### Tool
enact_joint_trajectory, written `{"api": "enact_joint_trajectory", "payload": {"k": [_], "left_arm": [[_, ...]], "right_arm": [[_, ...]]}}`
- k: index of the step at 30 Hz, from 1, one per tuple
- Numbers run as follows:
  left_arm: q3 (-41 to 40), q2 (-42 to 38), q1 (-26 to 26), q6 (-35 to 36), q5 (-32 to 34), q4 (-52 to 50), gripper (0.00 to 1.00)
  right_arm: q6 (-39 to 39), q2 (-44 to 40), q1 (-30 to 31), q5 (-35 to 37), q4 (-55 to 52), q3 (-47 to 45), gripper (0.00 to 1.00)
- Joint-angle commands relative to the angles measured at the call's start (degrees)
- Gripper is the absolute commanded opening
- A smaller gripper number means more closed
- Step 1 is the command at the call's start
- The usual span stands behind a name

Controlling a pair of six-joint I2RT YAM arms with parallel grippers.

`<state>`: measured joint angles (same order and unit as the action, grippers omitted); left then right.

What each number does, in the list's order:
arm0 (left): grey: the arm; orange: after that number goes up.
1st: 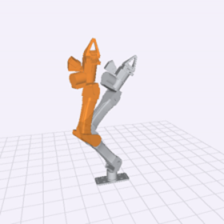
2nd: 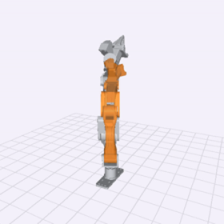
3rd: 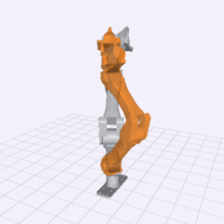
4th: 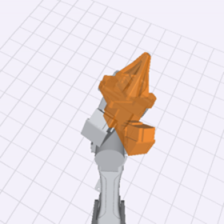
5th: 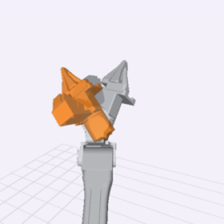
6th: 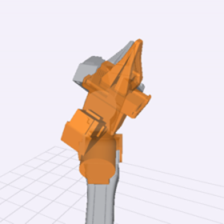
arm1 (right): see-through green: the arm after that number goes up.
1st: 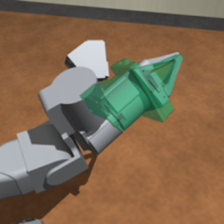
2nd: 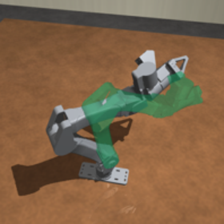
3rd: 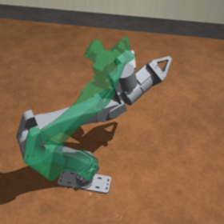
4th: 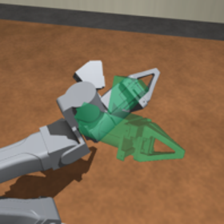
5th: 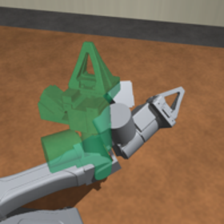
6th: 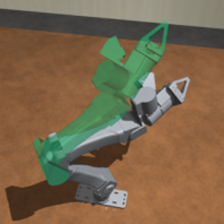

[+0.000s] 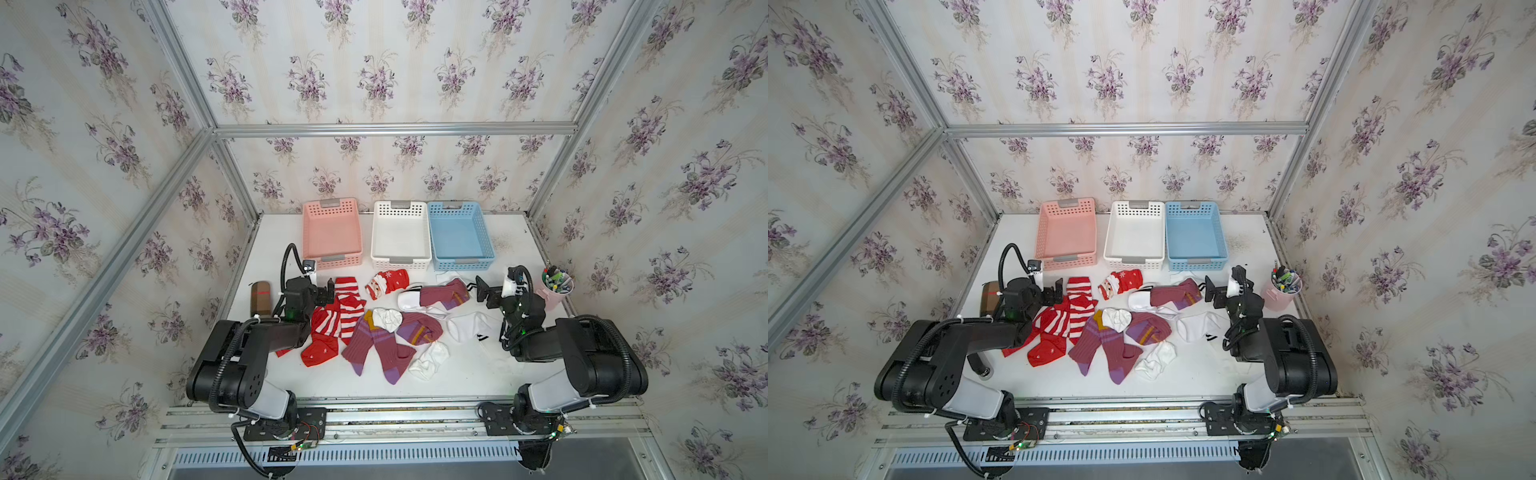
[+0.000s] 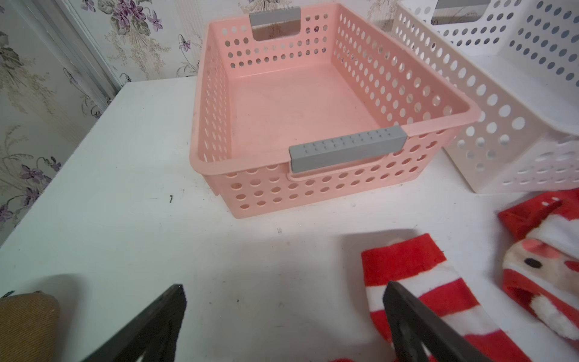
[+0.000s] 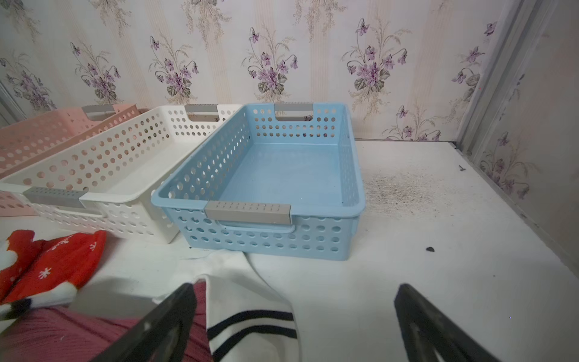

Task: Sort the socks into the basket by color
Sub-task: Pick up the sock at the center of the board.

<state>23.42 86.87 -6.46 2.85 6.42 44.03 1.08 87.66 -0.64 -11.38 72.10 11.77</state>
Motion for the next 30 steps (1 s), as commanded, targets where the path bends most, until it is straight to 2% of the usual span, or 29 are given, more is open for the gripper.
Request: {"api": "enact_joint_trajectory", "payload": {"k": [1, 30], "left_arm": [[0.35, -0.02, 0.03, 0.42, -0.17, 0.97, 1.00], [0.84, 0.16, 0.39, 0.04, 0.00, 0.31, 1.00]], "right_arm": [[0.24, 0.10, 0.03, -0.47, 1.56, 0.19, 1.00], [0.24, 0.09, 0.03, -0.49, 1.51, 0.34, 1.00]]}}
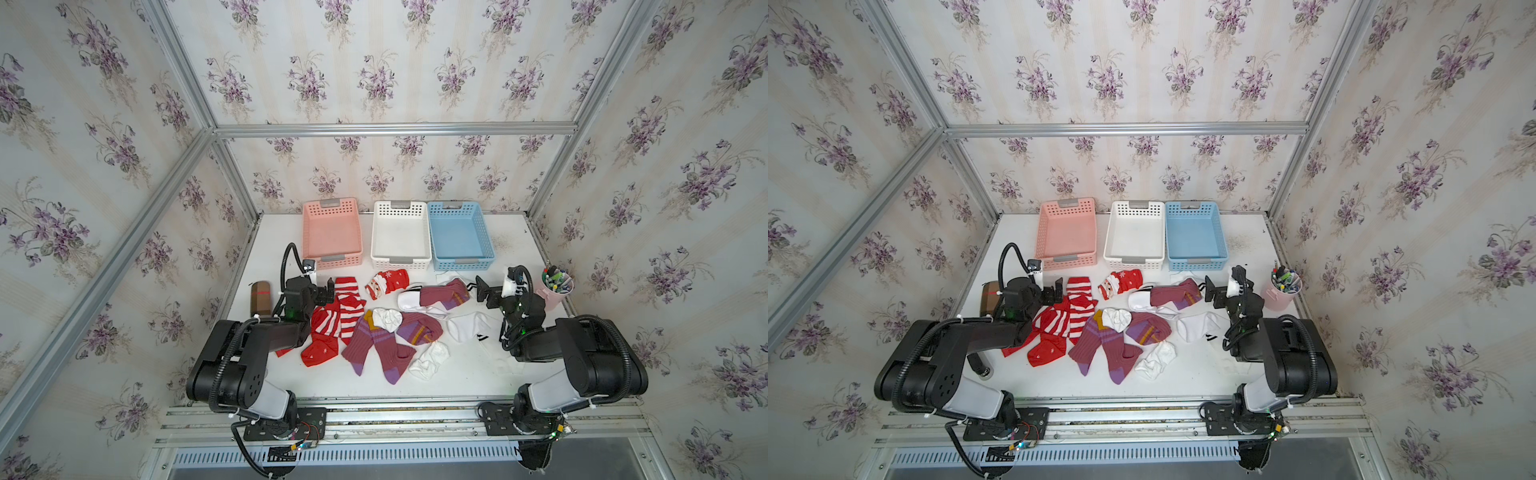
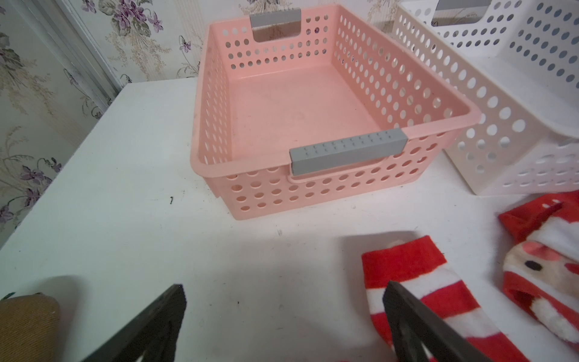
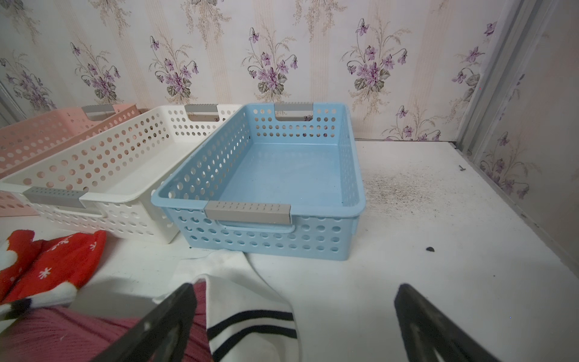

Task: Sort the socks into the basket by color
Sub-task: Pick up the sock at the center of the board.

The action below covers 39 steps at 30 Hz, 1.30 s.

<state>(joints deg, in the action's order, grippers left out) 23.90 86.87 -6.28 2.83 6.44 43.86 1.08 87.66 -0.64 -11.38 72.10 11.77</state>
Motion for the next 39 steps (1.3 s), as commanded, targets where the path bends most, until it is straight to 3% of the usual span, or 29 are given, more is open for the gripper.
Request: {"api": "enact_joint_trajectory", "payload": {"k": [1, 10, 15, 19, 23, 27, 30, 34, 37, 39], "left_arm": [[0.36, 0.16, 0.21, 0.06, -0.02, 0.53, 1.00], [0.36, 0.05, 0.30, -0.02, -0.11, 0.40, 1.00], [2.14, -1.35, 0.18, 0.39, 0.33, -3.06, 1.00], [14.00, -4.33, -0.20, -1.05, 2.79, -26.81, 1.00], [23.76, -5.27, -2.04, -2.03, 4.18, -42.73, 1.00], [27.94, -11.20, -5.03, -4.71, 8.07, -48.24, 1.00], [30.96, -14.08, -6.52, -8.61, 11.49, -51.97, 1.00], [35.92, -16.45, -8.70, -10.50, 12.46, -58.29, 0.99], [38.13, -17.76, -12.56, -10.30, 16.92, -60.67, 1.00], [39.27, -18.14, -13.73, -10.83, 16.60, -61.86, 1.00]], "right_arm": [[0.24, 0.14, 0.02, -0.49, 1.56, 0.28, 1.00], [0.26, -0.05, -0.01, -0.38, 1.80, 0.11, 1.00], [0.01, -3.08, 0.12, 0.59, -4.59, 2.25, 1.00], [1.23, -7.56, 1.89, 3.22, -7.05, 1.55, 1.00], [4.13, -13.84, 6.78, 12.00, -17.67, 5.60, 1.00], [7.63, -21.52, 13.34, 17.74, -26.39, 11.08, 1.00], [0.07, -25.11, 14.14, 21.70, -39.90, 19.30, 1.00], [-3.98, -24.32, 14.64, 18.68, -55.63, 29.50, 1.00], [-6.78, -23.76, 15.52, 16.07, -59.51, 32.14, 1.00], [-8.75, -23.67, 16.09, 15.31, -60.30, 32.86, 1.00]]}}
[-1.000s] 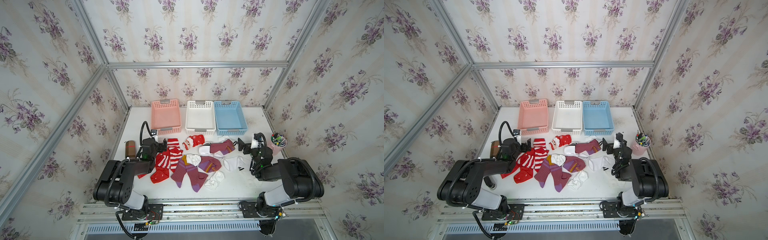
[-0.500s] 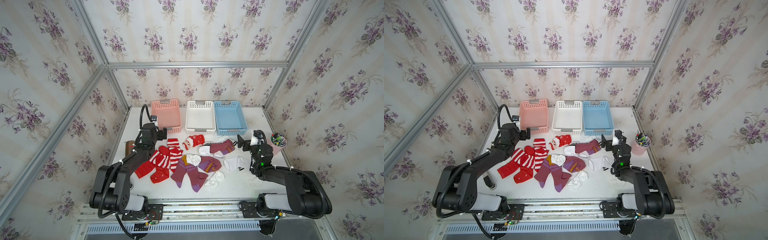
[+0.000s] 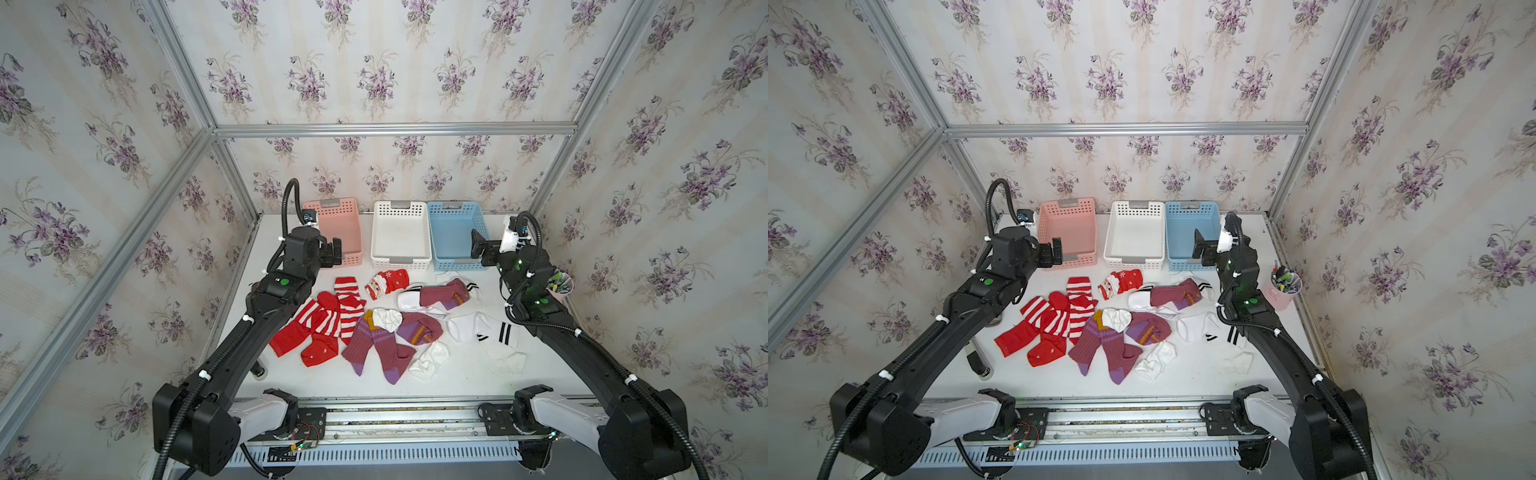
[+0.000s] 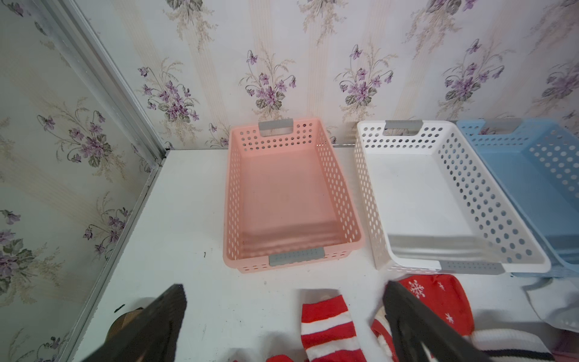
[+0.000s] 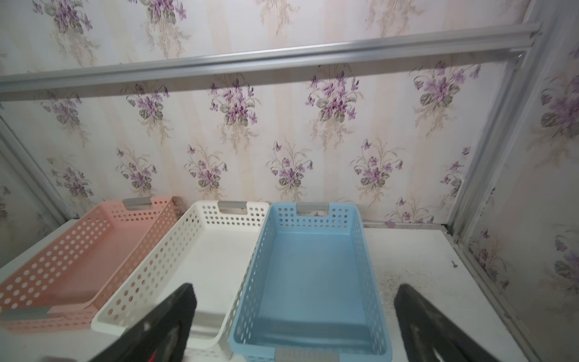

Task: Sort the socks into the basket by color
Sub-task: Pick up the sock at the center of the board.

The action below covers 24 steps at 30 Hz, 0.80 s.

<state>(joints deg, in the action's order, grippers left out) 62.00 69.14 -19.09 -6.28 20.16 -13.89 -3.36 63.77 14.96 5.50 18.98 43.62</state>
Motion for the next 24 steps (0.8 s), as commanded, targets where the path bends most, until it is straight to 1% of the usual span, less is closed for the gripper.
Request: {"api": "enact_joint_trajectory", "payload": {"k": [1, 6, 11, 15, 19, 22, 24], "left_arm": [[1.89, -0.34, -1.19, -2.39, 2.58, -5.20, 1.00], [4.25, 0.25, -1.25, -3.54, 0.30, -8.41, 1.00], [4.44, 0.80, -1.34, -3.47, -3.90, -9.08, 1.00], [5.30, 2.30, -1.44, -3.93, -6.71, -11.73, 1.00], [4.84, 2.70, -1.60, -5.19, -9.97, -13.14, 1.00], [3.39, 2.18, -2.45, -6.51, -10.84, -13.70, 0.99], [1.83, 1.20, -3.07, -7.23, -10.73, -13.66, 1.00]], "right_arm": [[-4.84, 0.38, 0.51, -2.85, -8.06, 1.66, 1.00], [-6.05, 3.31, 1.40, -6.05, -14.53, 7.18, 0.95], [-5.52, 7.26, 4.96, -5.47, -20.02, 10.90, 0.91], [-6.27, 8.87, 9.32, -5.06, -22.13, 10.79, 0.89], [-8.74, 9.69, 14.06, -5.56, -22.02, 9.33, 0.88], [-10.54, 10.72, 19.73, -5.12, -21.60, 8.05, 0.86], [-11.62, 11.69, 22.48, -4.51, -21.60, 7.47, 0.85]]}}
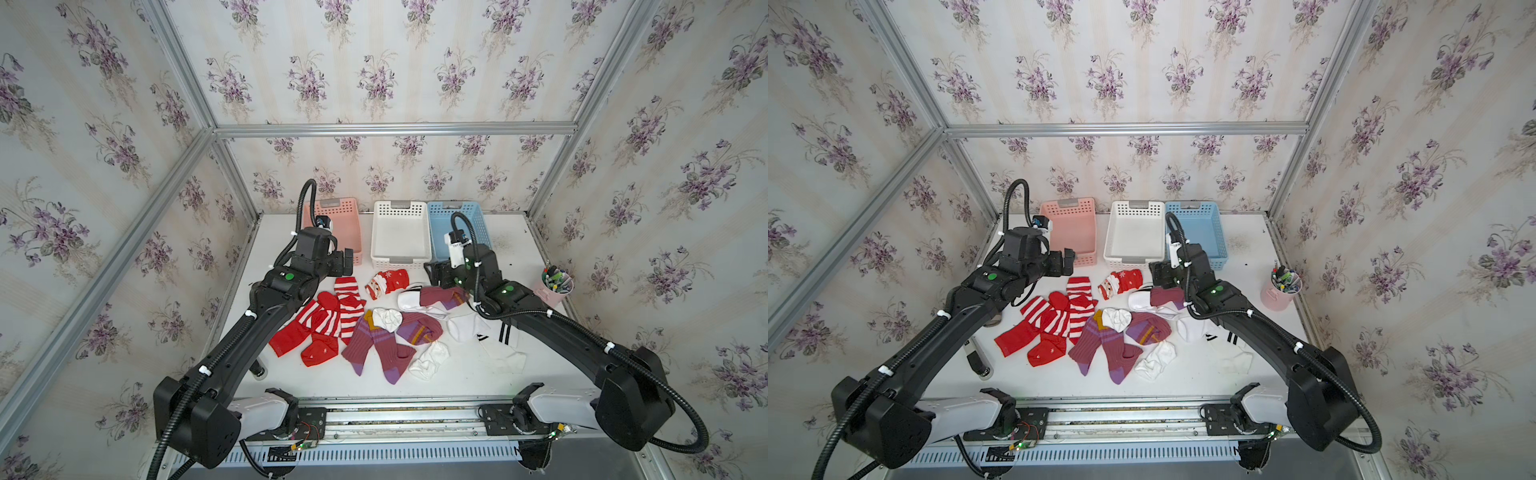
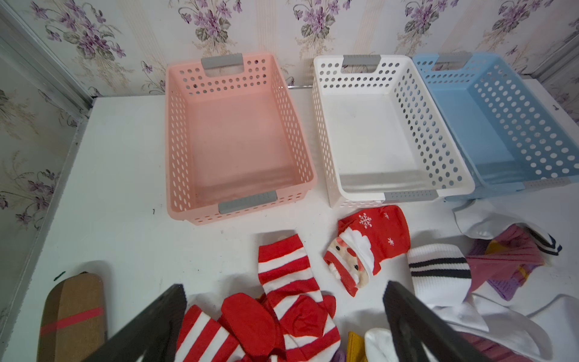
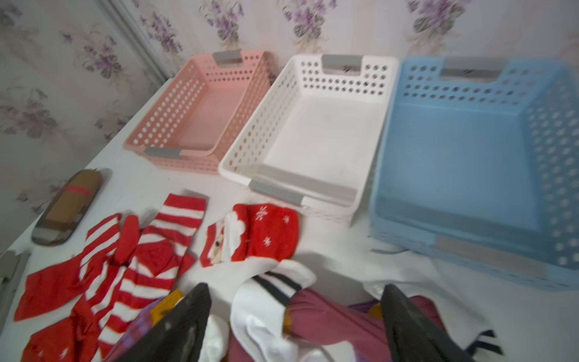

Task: Sort the socks into the basket by color
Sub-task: Pick up the sock at the center of the board.

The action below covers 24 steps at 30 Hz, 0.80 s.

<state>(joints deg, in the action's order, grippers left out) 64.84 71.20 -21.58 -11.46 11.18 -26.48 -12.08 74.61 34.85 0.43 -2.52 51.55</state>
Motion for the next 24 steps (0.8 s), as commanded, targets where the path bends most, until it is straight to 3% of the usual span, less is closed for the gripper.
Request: {"api": "enact_joint_trajectory", "payload": {"k": [1, 9, 18, 24], "left_arm": [[-1.76, -1.52, -0.85, -2.27, -2.23, -0.90, 1.00], [-3.90, -5.46, -2.39, -2.82, -2.83, -1.95, 1.00], [-5.67, -8.42, -3.57, -2.93, -2.19, -0.57, 1.00], [-5.87, -9.06, -3.93, -2.88, -0.82, -1.53, 1.00]], "right_arm": [[-3.63, 1.42, 3.91, 0.86, -0.06, -0.72, 0.84], [-7.16, 5.33, 11.74, 0.60, 2.80, -3.05, 0.77], [-8.30, 11.58, 15.86, -4.03, 6.21, -4.86, 0.57], [-10.66, 14.63, 17.96, -5.03, 10.30, -5.96, 0.53]]}}
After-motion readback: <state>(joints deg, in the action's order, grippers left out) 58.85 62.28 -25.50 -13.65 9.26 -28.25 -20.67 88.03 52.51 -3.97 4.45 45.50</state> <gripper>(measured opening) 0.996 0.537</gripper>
